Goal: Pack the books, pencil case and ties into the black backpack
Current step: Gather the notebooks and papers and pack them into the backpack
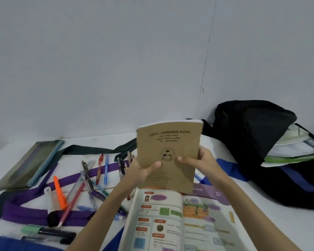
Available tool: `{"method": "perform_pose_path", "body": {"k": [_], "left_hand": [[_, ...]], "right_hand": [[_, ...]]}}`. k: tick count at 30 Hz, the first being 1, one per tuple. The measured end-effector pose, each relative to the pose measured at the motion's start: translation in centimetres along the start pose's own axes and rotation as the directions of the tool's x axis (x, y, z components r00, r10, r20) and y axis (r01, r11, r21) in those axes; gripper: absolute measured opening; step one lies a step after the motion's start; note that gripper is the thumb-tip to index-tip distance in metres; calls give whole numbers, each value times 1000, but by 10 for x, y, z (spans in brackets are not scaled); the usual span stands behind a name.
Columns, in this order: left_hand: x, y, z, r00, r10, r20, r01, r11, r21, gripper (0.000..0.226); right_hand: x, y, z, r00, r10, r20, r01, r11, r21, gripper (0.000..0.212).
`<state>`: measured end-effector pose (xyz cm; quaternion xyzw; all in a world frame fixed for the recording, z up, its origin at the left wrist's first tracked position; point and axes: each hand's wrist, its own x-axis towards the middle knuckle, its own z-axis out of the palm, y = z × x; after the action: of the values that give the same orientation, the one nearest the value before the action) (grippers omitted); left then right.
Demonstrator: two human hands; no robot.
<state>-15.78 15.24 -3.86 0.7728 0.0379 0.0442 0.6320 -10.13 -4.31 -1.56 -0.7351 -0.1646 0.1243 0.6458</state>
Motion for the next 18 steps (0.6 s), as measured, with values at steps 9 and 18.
{"method": "perform_pose_path", "body": {"k": [9,18], "left_hand": [[42,114,62,950,242,198,-311,674,670,28],[97,150,213,772,543,330,-595,435,676,38]], "right_hand": [[-16,-58,-124,690,-648,-323,301,662,-686,114],[-53,-42,-268,960,-253,-120,161,850,-502,28]]}}
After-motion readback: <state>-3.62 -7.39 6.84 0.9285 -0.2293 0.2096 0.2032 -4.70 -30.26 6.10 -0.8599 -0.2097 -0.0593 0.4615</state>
